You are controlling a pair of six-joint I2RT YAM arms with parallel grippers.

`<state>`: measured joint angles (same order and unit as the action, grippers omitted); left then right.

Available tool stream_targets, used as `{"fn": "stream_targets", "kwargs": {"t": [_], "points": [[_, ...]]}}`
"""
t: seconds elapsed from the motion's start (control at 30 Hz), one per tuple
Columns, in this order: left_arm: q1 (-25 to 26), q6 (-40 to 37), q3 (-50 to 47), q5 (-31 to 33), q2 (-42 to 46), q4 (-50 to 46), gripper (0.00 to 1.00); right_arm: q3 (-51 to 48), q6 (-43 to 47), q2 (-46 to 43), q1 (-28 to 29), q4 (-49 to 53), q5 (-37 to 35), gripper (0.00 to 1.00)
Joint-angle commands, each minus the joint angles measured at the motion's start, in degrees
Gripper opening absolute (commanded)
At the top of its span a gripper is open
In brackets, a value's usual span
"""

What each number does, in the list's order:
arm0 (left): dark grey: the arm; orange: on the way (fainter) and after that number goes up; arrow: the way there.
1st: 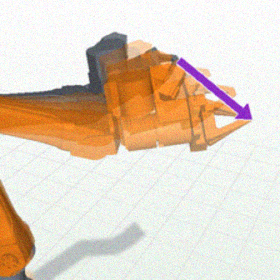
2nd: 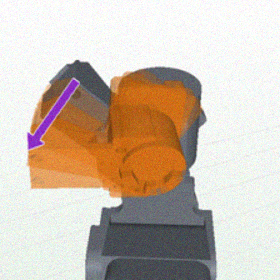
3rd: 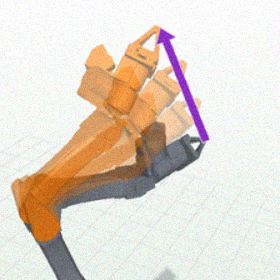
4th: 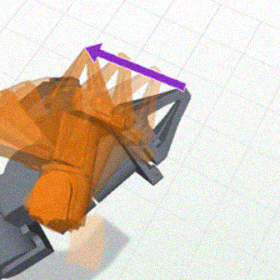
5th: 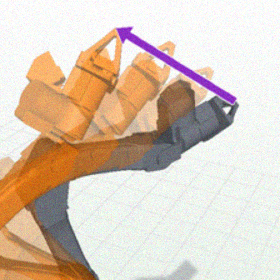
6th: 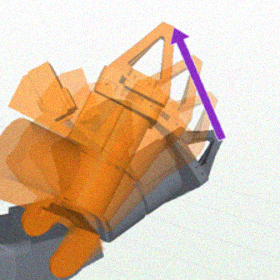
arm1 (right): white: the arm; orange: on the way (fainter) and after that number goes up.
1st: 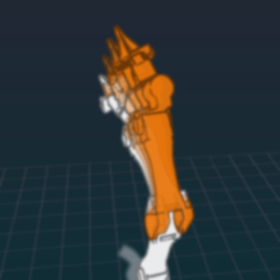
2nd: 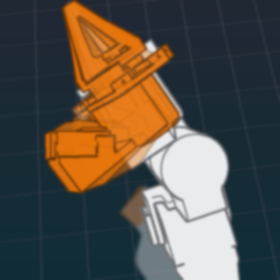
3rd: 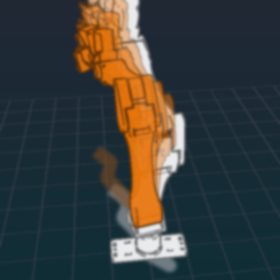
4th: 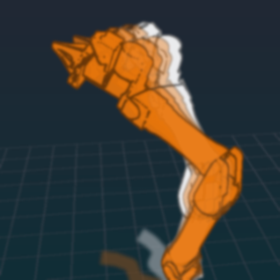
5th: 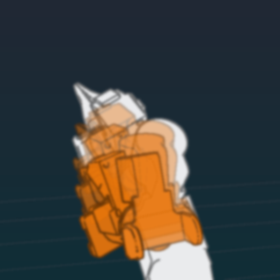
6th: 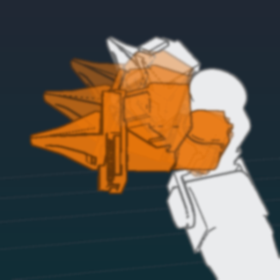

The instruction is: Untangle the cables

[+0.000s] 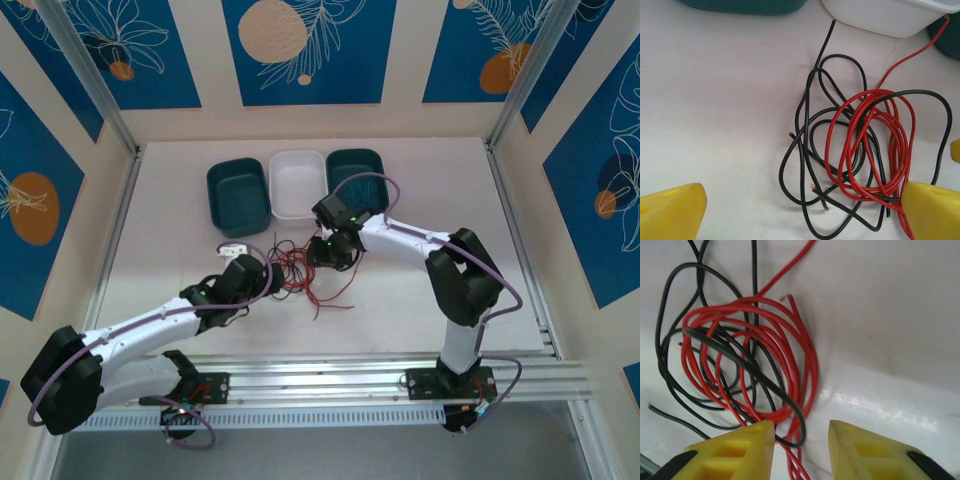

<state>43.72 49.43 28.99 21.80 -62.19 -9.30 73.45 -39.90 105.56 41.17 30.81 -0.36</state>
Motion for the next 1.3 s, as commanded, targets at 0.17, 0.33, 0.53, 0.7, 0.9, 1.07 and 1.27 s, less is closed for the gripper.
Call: {"fn": "stream_targets", "kwargs": {"t": [0.17, 0.33, 0.53, 0.7, 0.9, 1.07, 1.27], "points": [[-0.49, 2.18, 1.1, 5.66, 1.52, -6.37, 1.0, 8.59, 1.93, 6.22, 4.89, 0.32, 4.58, 0.21], [-0.6, 6.08, -0.31, 8.64, 4.41, -9.84, 1.0, 12.34, 2.5, 8.55, 7.91, 2.0, 6.76, 0.19], [-0.62, 6.1, -2.01, 9.67, 9.07, -10.34, 1.0, 12.39, 3.48, 6.54, 7.78, 5.48, 4.4, 0.23], [-0.73, 5.02, -2.74, 10.0, 10.87, -10.3, 1.0, 9.51, 5.03, 1.5, 6.67, 5.35, 4.08, 0.41], [-0.67, 4.96, -3.43, 9.91, 11.3, -9.47, 1.0, 7.61, 5.54, -1.76, 4.36, 5.34, 2.05, 0.42], [-0.67, 4.93, -3.85, 9.41, 10.82, -8.76, 1.0, 7.65, 5.36, 1.01, 1.09, 4.99, 2.16, 0.35], [-0.64, 4.88, -3.92, 8.86, 10.35, -8.36, 1.0, 11.3, 8.95, 7.65, -0.74, 5.1, 4.72, 0.28]]}}
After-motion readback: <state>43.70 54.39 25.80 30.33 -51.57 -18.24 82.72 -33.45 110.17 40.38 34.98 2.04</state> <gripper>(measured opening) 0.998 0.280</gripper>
